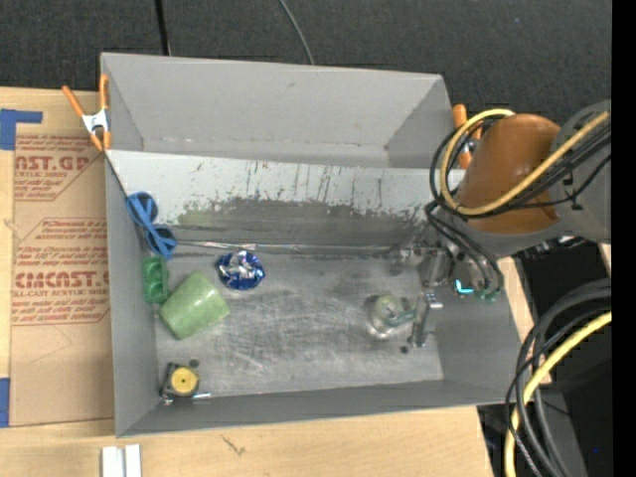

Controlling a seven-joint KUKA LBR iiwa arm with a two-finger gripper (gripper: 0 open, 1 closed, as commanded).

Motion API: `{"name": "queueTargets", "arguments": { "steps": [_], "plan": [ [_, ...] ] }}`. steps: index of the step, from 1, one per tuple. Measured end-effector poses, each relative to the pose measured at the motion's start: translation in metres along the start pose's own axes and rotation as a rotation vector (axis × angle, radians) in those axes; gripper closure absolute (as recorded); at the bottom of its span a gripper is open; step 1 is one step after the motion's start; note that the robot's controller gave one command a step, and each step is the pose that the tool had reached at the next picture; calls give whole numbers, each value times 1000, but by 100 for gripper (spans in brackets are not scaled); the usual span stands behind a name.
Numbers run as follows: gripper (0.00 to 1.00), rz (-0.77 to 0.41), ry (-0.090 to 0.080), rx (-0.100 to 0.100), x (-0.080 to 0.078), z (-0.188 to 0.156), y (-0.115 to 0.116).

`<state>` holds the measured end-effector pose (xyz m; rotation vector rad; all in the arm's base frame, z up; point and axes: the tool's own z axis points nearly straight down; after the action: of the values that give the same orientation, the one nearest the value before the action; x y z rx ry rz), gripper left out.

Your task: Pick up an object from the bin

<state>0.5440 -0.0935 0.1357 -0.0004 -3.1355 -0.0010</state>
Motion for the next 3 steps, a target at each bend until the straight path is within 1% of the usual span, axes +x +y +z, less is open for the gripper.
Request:
{"name": "queueTargets", "arguments": {
  "steps": [1,2,3],
  "plan": [
    [0,132,-18,0,19,65,-15],
    [0,190,-7,-1,38,35,7],
    [0,308,-4,-1,56,37,8]
  ]
}}
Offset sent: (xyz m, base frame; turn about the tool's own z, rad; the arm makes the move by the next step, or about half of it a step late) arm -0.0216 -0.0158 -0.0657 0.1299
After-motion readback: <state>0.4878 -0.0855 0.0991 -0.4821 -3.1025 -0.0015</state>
